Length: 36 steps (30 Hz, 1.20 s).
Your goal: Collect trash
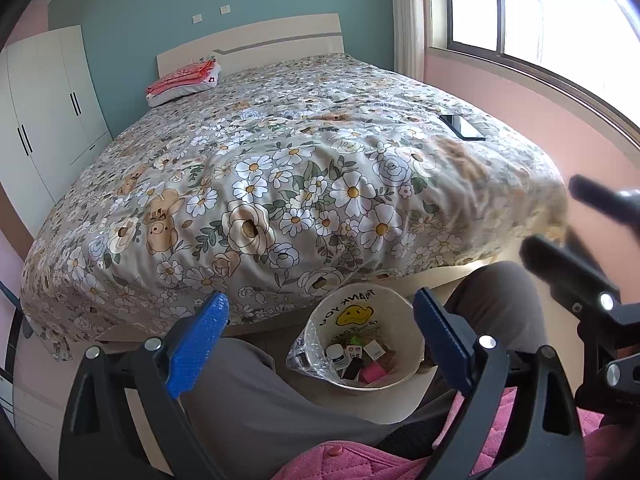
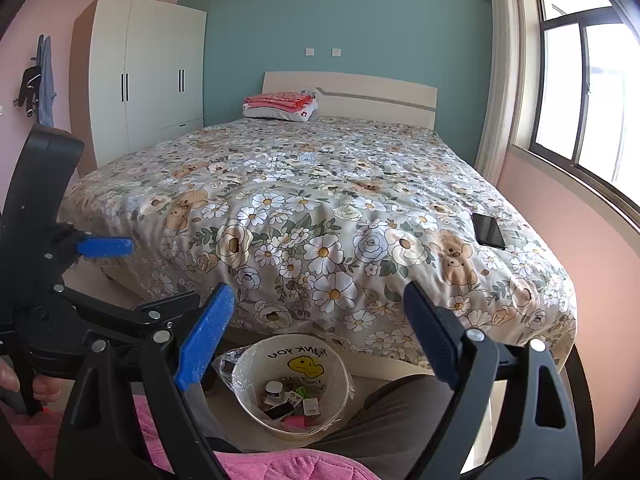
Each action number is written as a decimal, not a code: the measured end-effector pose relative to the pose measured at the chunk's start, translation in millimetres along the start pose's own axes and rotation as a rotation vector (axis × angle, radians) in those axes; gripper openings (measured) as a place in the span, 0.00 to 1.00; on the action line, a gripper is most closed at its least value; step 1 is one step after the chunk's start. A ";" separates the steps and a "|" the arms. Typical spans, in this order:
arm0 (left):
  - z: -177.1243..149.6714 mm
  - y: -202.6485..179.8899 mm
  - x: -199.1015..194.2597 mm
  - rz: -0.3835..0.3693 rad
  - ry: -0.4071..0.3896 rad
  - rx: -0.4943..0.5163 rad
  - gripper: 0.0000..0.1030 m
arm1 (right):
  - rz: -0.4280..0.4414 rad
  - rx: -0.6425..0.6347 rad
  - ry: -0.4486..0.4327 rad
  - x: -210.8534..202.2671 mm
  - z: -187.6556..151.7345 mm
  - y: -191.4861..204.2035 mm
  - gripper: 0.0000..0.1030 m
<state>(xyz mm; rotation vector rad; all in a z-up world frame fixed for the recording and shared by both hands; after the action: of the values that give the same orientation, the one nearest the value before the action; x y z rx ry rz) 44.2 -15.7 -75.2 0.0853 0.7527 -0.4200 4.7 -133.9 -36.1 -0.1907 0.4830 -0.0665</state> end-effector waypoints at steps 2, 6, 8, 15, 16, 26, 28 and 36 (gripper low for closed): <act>0.9 -2.8 0.0 -0.001 -0.002 0.008 0.92 | -0.001 0.000 0.002 -0.2 -0.3 0.0 0.83; 0.8 -4.1 0.3 0.000 -0.002 0.012 0.92 | -0.004 0.005 0.014 1.3 -1.8 -1.1 0.83; 0.7 -4.7 0.0 0.000 -0.002 0.009 0.92 | -0.004 0.005 0.024 2.9 -3.2 -0.9 0.83; -0.6 -4.4 0.6 -0.001 0.003 0.005 0.92 | -0.003 0.003 0.034 4.6 -3.6 0.1 0.83; -0.7 -4.5 0.6 -0.001 0.003 0.005 0.92 | -0.003 0.003 0.035 4.8 -4.0 -0.1 0.83; -3.9 -3.2 2.0 0.003 0.007 0.004 0.92 | 0.001 0.008 0.044 5.4 -8.3 0.7 0.83; -4.3 -3.0 2.0 0.003 0.007 0.004 0.92 | 0.002 0.009 0.045 5.5 -8.7 1.0 0.83; -5.7 -2.8 2.4 0.003 0.012 0.003 0.92 | 0.008 0.012 0.052 6.6 -10.2 1.6 0.83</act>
<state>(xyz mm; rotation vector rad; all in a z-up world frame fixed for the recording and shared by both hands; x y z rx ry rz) 41.0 -17.8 -80.8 0.0913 0.7633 -0.4182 5.8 -134.8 -48.3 -0.1759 0.5347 -0.0662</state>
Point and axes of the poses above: each gripper's, at about its wrist camera, not at the fingertips, and x roughly the way its jaws point, y to its left, z to its top, the point moved 9 cm from there along x, roughly the way its jaws point, and after that the axes turned 14 degrees about -z, right-handed, at the moved point
